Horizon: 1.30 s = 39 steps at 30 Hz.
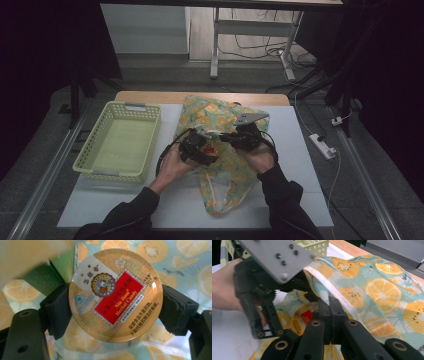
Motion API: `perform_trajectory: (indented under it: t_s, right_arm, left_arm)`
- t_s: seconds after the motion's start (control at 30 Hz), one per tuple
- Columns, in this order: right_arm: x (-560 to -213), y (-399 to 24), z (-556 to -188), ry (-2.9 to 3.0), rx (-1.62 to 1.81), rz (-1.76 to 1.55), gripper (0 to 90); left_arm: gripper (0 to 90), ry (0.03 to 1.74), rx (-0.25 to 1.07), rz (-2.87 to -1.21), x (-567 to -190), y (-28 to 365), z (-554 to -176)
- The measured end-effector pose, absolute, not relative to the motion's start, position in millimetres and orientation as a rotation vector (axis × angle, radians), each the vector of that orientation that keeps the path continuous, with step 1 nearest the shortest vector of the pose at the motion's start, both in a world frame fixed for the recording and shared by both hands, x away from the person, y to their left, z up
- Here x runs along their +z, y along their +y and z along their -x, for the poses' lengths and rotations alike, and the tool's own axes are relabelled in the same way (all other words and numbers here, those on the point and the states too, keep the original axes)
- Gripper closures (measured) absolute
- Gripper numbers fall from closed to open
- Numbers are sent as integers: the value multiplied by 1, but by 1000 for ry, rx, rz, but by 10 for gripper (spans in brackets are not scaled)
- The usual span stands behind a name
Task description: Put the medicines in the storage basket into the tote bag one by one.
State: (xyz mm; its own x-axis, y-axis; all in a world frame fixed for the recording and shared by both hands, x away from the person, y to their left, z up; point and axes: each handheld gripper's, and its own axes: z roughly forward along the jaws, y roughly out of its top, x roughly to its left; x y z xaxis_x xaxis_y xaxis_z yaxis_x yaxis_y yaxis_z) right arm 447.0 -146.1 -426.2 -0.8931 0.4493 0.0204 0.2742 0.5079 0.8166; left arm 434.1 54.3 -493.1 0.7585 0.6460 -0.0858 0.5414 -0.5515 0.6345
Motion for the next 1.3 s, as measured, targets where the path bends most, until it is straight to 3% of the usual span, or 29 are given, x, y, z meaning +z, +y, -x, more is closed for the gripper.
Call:
perform_trajectory:
  t_s: [0.9, 1.3]
  right_arm:
    - [-434, -144, -450, 2578, 1295, -638, 893]
    - [-433, -145, -449, 2574, 1300, -636, 893]
  left_arm:
    - [200, 949, 247, -2226, -514, 48, -471]
    - [74, 906, 198, -2223, -501, 52, -460]
